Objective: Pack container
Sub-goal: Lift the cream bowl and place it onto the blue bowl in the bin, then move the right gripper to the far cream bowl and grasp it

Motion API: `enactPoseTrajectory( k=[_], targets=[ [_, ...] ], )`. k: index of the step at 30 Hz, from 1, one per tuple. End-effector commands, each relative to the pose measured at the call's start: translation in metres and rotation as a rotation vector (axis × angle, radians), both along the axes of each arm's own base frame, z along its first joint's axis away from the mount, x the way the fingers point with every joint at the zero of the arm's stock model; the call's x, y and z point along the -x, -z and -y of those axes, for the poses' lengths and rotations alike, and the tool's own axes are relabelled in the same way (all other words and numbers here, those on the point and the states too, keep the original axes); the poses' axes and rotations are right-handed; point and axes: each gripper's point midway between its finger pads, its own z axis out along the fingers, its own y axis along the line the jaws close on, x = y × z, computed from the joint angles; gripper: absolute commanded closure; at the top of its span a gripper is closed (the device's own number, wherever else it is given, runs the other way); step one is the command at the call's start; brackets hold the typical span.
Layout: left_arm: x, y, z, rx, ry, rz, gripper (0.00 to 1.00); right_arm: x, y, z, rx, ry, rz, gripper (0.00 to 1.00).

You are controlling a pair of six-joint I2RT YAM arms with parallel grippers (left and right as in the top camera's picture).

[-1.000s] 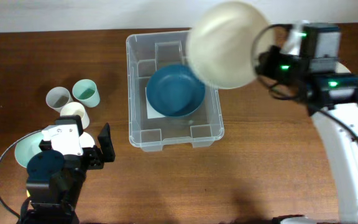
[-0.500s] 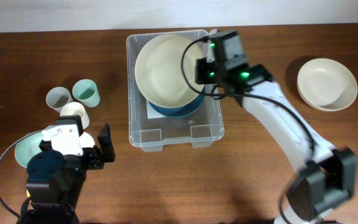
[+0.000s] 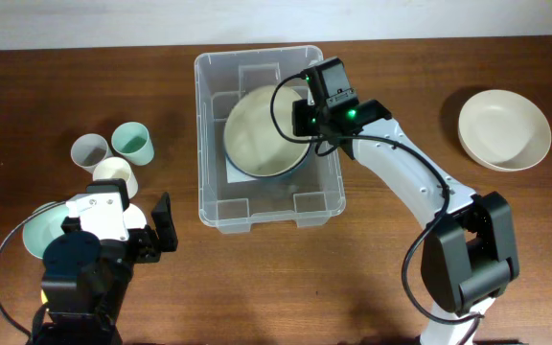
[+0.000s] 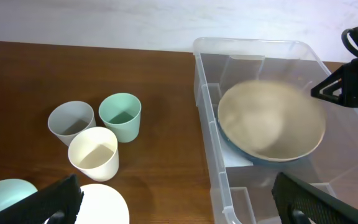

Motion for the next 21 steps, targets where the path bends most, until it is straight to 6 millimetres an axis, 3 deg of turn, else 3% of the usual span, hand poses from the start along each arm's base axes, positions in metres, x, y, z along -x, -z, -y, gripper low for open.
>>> enactPoseTrajectory(
  k=[1,4,6,8,11,14,16,18,21],
  targets=[
    [0.000,-0.006,0.002,0.014,0.005,0.013,0.00,-0.005,-0.017,-0.003,-0.006,-0.002,0.035,0.72],
    [0.000,-0.006,0.002,0.014,0.005,0.013,0.00,-0.005,-0.031,-0.003,-0.004,-0.001,0.039,0.72],
    [0.000,-0.006,0.002,0.013,0.006,0.013,0.00,-0.005,-0.053,-0.003,-0.002,-0.009,0.055,0.67],
    [0.000,-0.006,0.002,0.014,0.005,0.013,0.00,-0.005,-0.079,0.003,0.008,0.011,0.081,0.63],
    [0.000,-0.006,0.002,0.013,0.005,0.013,0.00,-0.005,-0.129,0.029,0.052,0.085,0.139,0.55],
    [0.000,-0.006,0.002,0.013,0.005,0.013,0.00,-0.003,-0.174,0.067,0.091,0.179,0.180,0.44],
    [0.000,-0.006,0.002,0.013,0.005,0.013,0.00,0.000,-0.190,0.094,0.134,0.197,0.181,0.42],
    [0.000,-0.006,0.002,0.014,0.005,0.014,0.00,0.002,-0.191,0.125,0.186,0.241,0.161,0.41],
    [0.000,-0.007,0.002,0.014,0.005,0.015,0.00,0.006,-0.175,0.192,0.290,0.386,0.081,0.38]
  ],
)
